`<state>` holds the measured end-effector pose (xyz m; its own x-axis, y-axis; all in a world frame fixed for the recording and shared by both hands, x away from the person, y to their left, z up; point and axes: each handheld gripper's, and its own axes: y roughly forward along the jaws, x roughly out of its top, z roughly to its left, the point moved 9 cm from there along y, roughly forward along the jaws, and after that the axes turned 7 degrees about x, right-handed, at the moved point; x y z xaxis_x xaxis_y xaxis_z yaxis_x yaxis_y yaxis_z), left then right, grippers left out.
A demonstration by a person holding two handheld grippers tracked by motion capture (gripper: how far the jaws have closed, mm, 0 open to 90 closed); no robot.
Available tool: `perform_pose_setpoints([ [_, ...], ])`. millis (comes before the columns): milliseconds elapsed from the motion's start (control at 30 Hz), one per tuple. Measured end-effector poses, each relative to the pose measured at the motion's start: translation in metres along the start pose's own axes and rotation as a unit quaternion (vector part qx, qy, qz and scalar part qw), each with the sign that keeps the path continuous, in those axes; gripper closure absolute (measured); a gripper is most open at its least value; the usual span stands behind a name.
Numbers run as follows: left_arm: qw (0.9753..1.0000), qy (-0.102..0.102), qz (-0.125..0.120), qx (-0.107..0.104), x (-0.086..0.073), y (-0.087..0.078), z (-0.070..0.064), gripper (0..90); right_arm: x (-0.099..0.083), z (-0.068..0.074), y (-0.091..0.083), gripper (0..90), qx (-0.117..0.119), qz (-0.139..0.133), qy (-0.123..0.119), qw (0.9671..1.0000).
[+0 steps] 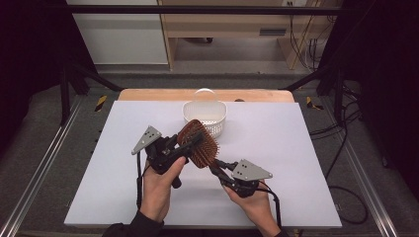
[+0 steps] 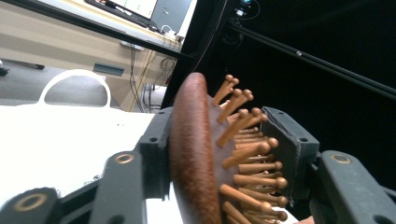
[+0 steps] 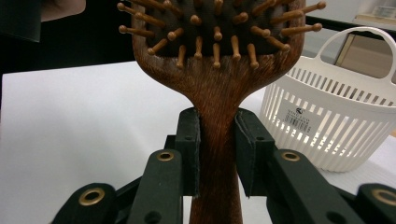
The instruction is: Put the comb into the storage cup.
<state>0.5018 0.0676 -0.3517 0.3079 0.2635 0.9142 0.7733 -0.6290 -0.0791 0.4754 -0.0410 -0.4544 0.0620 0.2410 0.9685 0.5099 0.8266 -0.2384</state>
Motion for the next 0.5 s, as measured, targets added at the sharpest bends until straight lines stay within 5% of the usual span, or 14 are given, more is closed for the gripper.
perform_pose_setpoints([
  [500,0.9999,0.008,0.006,-0.010,0.0031,0.0038,-0.0069,52.6,-0.0007,0.0004,0.0020,71.1,0.010,-0.008,0.019,0.9997],
])
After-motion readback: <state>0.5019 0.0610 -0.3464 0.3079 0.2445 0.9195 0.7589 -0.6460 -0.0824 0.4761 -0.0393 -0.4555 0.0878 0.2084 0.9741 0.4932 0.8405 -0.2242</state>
